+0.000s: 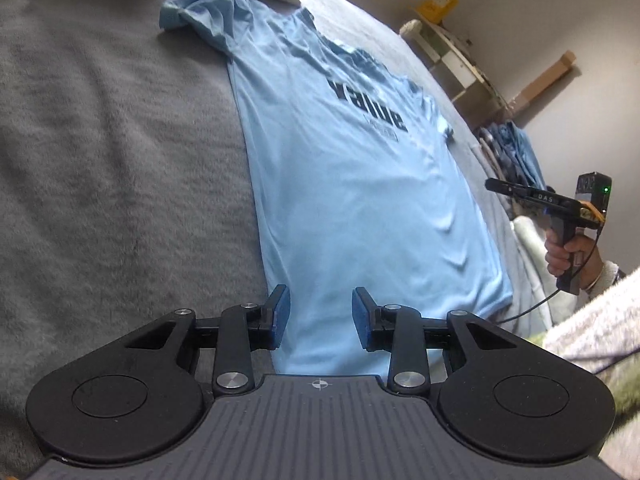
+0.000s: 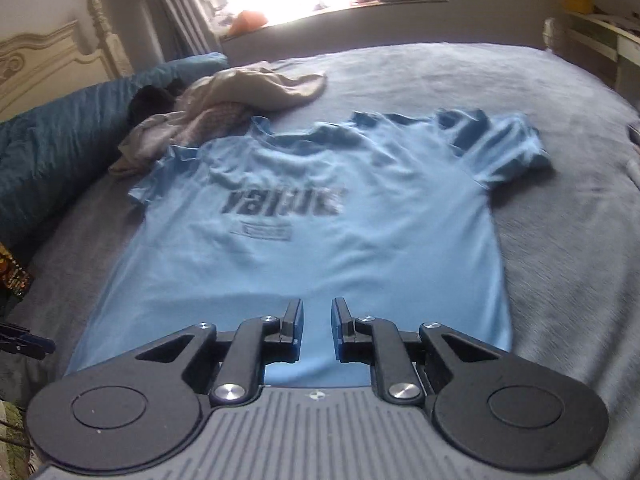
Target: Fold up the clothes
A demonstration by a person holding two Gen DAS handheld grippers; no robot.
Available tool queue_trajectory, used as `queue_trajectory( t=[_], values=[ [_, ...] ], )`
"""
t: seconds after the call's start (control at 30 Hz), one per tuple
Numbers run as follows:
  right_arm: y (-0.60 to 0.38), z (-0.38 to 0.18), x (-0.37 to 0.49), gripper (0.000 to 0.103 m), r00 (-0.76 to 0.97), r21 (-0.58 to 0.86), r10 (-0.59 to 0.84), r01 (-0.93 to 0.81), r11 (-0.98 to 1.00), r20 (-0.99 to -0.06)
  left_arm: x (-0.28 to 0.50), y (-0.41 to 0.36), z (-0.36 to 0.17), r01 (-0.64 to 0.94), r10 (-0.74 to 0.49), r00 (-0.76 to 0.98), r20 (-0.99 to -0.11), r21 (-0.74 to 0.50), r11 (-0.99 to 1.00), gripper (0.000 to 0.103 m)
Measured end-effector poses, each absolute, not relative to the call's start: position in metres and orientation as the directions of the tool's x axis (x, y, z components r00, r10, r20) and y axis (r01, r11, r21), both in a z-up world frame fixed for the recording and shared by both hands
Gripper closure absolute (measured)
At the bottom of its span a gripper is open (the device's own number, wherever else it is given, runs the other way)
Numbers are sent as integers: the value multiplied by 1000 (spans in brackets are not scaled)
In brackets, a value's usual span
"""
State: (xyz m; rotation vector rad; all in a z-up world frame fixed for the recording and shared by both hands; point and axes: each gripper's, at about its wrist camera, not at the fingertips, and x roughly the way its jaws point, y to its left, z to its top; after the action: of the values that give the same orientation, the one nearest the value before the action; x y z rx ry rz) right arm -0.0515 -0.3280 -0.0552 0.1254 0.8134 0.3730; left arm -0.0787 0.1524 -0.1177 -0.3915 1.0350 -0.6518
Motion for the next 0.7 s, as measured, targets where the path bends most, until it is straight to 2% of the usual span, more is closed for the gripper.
queue_trajectory(
  t=[0.17, 0.4, 0.57, 0.7],
  values=[
    [-251, -47, -5, 86, 601, 204, 450, -432, 878, -661, -51, 159, -123, 199, -626, 428, -652, -607, 769, 68],
    [-154, -52, 49, 86, 524, 133, 500, -587, 799, -689, 1, 174, -132, 50, -535, 552, -640, -615, 787, 68],
    [-103, -67, 81, 86, 484, 92, 482, -630, 771, -730, 44, 185, -143, -38, -535, 588, -606, -682, 730, 68],
    [-79, -86, 100, 86, 445, 100, 474, -640, 762, -760, 78, 193, -152, -107, -537, 613, -580, -734, 671, 63]
  ],
)
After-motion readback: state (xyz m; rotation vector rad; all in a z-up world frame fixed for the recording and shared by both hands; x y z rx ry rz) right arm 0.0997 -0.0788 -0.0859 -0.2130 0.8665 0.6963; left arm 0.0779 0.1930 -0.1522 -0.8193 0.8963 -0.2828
